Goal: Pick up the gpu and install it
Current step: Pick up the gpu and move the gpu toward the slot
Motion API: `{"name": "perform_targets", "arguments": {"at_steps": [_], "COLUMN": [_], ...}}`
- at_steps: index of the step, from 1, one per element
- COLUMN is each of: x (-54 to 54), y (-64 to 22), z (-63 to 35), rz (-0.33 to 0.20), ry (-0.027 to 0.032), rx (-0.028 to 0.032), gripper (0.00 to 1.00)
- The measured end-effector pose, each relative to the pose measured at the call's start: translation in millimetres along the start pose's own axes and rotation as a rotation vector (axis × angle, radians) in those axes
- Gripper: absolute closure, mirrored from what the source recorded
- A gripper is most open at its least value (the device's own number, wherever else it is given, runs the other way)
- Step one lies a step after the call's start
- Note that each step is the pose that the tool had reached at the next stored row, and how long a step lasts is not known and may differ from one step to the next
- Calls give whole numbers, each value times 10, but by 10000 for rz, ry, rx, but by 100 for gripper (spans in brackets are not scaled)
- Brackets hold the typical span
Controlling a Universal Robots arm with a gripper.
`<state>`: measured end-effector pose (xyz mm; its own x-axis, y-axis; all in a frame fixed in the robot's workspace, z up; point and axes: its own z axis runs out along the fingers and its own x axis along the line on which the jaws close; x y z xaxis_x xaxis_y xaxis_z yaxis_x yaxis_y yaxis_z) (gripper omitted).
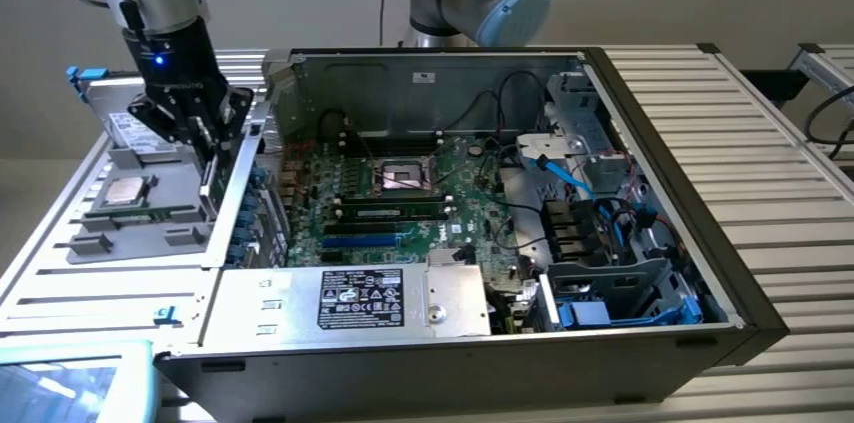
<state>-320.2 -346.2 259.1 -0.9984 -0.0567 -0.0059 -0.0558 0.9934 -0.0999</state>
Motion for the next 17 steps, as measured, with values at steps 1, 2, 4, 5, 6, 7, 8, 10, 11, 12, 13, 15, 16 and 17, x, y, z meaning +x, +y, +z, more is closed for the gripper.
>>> {"name": "perform_targets", "arguments": {"at_steps": [1,2,4,5,6,7,8,10,11,12,13,15,16,17], "x": [0,-1,-1,0,0,3,6,13,16,19,22,26,28,29], "y": [3,3,3,3,3,3,3,3,3,3,4,4,4,3], "z": [-2,-1,-1,-2,-3,-3,-4,-11,-14,-16,-16,-18,-25,-39], "rz": [7,8,7,9,8,9,9,9,9,9,11,15,20,23], "ry": [-72,-85,-87,-86,-84,-84,-84,-88,-88,-92,-104,-151,-192,-226], "rx": [3,2,3,3,4,5,5,3,0,-3,-5,-6,-4,-4], "gripper": [73,73,73,73,73,73,73,73,73,73,73,73,73,73]}}
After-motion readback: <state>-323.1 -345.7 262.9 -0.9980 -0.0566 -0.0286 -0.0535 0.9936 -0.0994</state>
